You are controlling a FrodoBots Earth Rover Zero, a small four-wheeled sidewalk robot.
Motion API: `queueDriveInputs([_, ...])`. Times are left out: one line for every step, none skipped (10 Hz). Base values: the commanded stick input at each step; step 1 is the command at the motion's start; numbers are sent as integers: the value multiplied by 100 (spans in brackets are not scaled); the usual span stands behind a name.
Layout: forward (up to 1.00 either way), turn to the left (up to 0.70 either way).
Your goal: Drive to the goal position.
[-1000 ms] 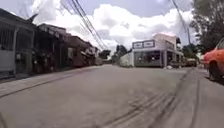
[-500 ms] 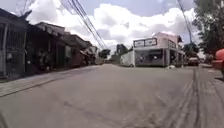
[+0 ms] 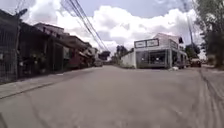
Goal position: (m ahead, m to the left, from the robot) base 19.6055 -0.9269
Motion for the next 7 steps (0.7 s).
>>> queueDriveInputs([100,0])
queueDriveInputs([100,0])
queueDriveInputs([100,0])
queueDriveInputs([100,0])
queueDriveInputs([100,0])
queueDriveInputs([100,0])
queueDriveInputs([100,0])
